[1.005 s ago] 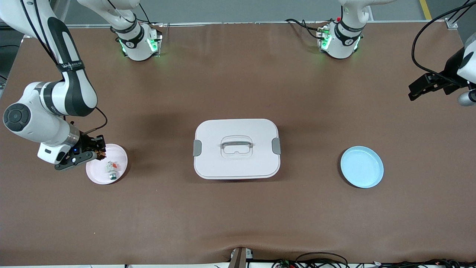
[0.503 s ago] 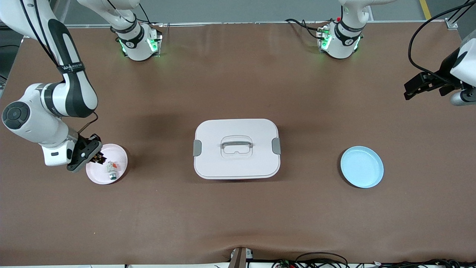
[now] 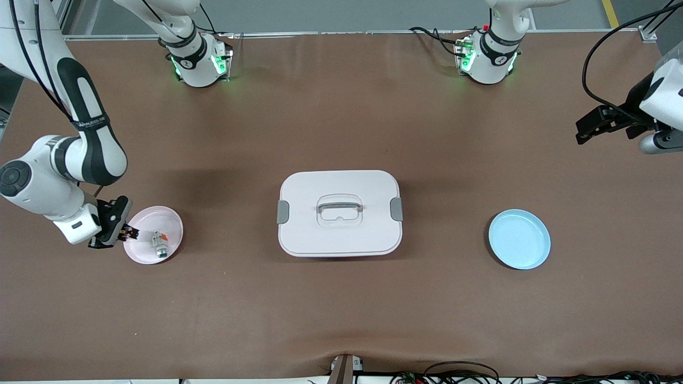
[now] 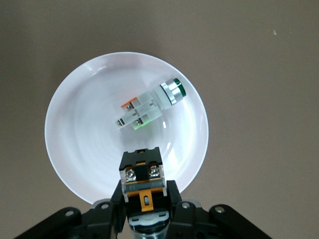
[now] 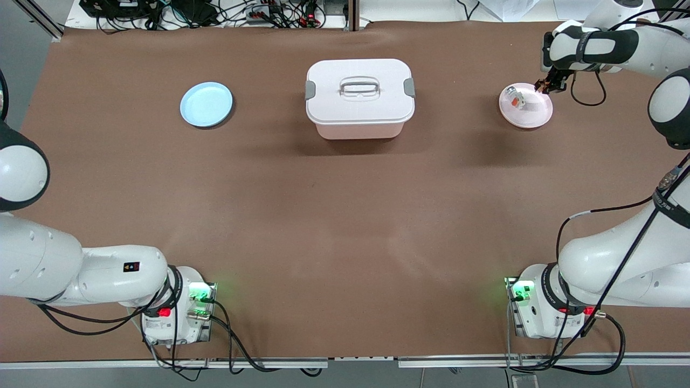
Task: Transfer orange switch to right arm and place
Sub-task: 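Lower the orange switch onto the white plate with the right gripper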
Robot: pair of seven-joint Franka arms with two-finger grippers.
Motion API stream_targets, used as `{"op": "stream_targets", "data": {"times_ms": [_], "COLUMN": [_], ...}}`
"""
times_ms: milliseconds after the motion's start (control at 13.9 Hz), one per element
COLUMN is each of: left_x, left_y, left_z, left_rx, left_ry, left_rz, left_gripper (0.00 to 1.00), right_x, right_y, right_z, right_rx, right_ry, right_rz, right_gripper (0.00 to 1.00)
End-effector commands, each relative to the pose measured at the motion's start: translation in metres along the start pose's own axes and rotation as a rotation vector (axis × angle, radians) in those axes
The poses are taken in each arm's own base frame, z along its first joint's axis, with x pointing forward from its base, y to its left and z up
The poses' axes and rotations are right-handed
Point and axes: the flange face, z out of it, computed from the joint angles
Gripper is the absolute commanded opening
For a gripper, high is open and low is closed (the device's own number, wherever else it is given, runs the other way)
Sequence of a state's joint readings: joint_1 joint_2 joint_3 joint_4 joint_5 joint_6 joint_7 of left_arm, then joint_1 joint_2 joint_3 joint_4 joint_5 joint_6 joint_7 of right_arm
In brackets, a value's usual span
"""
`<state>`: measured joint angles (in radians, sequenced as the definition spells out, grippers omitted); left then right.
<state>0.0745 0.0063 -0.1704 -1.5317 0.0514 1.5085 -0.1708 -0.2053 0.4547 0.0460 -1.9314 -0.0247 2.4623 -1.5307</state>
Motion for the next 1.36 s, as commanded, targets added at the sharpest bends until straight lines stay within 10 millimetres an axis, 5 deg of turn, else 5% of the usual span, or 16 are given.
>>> {"op": "stream_targets", "data": {"times_ms": [0, 1293], "left_x": [-0.001, 0.006], "left_y": [0.000, 0.001], "left_z": [0.000, 0.013], "left_rx": [-0.016, -0.016], "left_ry": [0.004, -0.019], "left_rz": [0.012, 0.003], "left_gripper": [1.00, 1.00], "right_x": [-0.001, -0.007], "right_y": [0.006, 0.000], "right_z": [0.007, 0.062], "right_rx": [-0.010, -0.023], "right_ry": [-0.001, 0.006], "right_rz": [-0.038, -0.038], "right_gripper": [0.00, 0.00]}}
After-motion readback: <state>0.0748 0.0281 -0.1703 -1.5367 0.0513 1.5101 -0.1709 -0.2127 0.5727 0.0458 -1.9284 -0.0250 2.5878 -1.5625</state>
